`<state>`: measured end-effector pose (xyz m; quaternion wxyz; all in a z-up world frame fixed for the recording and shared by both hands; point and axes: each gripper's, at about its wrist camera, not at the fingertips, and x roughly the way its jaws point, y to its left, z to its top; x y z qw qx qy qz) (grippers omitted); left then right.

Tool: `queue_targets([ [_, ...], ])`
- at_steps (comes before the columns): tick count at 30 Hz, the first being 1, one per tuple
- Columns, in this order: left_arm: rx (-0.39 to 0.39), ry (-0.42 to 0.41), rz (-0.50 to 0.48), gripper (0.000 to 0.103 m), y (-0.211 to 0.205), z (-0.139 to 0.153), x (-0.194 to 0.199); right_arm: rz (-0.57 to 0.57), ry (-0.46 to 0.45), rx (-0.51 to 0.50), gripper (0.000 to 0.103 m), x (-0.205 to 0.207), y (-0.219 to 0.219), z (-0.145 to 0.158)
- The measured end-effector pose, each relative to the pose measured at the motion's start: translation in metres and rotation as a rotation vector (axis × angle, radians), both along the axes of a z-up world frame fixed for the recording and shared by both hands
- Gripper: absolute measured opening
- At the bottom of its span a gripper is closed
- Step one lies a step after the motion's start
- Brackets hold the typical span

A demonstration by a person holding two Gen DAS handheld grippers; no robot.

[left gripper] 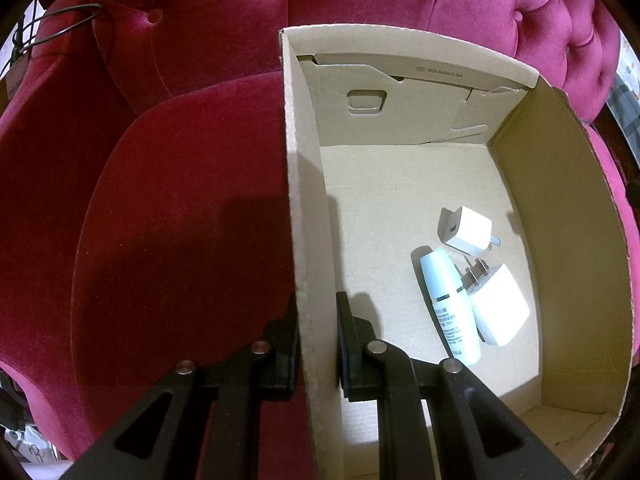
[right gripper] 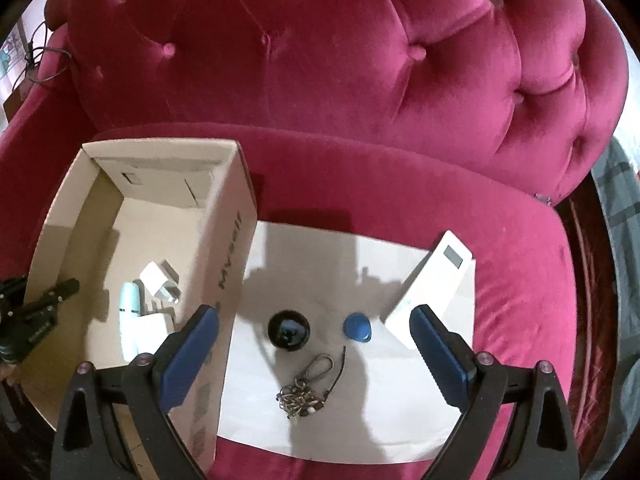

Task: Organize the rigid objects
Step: 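Grasp the black round cylinder with the right tool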

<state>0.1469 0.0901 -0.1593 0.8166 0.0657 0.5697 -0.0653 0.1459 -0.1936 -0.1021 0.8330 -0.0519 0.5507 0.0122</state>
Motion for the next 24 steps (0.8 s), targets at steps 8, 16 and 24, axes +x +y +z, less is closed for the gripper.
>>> queue_targets([
  [8,0.000,0.000,0.000,0.016,0.000,0.000,0.000,-0.011,0.043,0.023,0.097,-0.001,-0.011,-0.031],
  [16,-0.001,0.000,0.001,0.016,0.000,-0.001,-0.001,0.002,0.085,0.058,0.081,0.003,-0.006,-0.051],
  [24,-0.002,0.002,-0.001,0.016,0.001,-0.001,0.000,0.017,0.123,0.078,0.061,0.009,-0.002,-0.073],
])
